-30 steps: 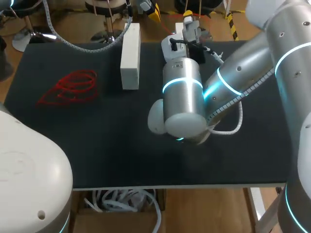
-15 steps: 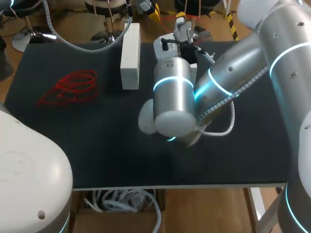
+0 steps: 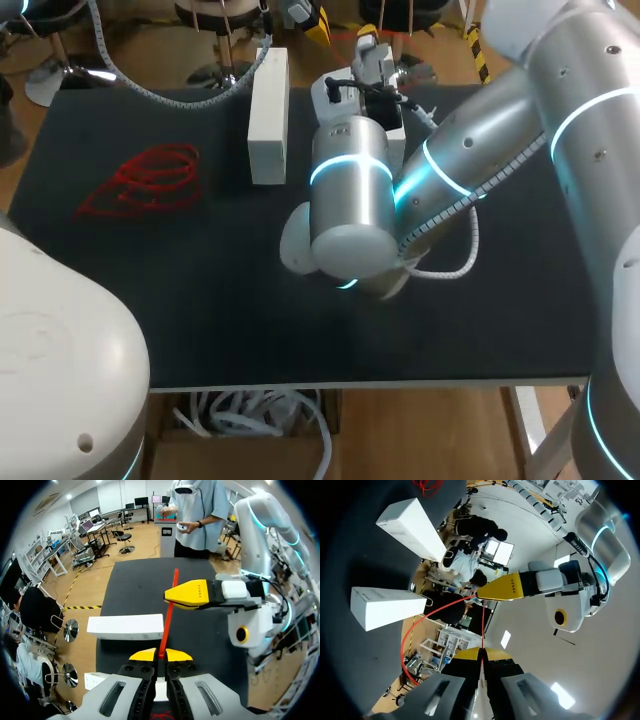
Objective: Grab the tape and strap the tape.
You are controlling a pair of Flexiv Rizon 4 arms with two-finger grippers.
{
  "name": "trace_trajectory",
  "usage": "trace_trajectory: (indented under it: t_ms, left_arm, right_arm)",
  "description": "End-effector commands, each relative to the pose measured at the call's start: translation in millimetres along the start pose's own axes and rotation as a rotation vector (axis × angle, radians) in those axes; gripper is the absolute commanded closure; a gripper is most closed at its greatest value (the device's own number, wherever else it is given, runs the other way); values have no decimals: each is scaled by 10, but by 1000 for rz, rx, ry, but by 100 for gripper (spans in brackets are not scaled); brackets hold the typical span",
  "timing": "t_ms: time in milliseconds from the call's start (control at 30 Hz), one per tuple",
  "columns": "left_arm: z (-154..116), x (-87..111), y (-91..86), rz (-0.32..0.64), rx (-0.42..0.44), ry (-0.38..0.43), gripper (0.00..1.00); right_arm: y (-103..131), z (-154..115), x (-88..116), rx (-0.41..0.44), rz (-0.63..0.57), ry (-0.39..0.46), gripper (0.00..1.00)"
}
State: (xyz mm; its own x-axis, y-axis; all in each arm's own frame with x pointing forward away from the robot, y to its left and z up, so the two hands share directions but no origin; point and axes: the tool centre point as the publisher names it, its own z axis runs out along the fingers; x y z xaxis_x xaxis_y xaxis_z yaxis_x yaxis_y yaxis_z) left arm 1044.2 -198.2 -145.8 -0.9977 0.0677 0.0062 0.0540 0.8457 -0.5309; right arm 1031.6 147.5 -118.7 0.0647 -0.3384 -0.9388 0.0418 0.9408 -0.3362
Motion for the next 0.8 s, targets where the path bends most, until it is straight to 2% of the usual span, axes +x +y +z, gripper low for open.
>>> trace_trajectory:
  t_ms: [33, 800]
  left_arm:
    - [-10, -4, -8, -1, -5, 2, 100]
    - [-10, -4, -8, -1, -5, 2, 100]
  right_arm:
    - [11, -2, -9, -1, -7, 4, 100]
    - [191, 30, 14, 18, -49, 24, 100]
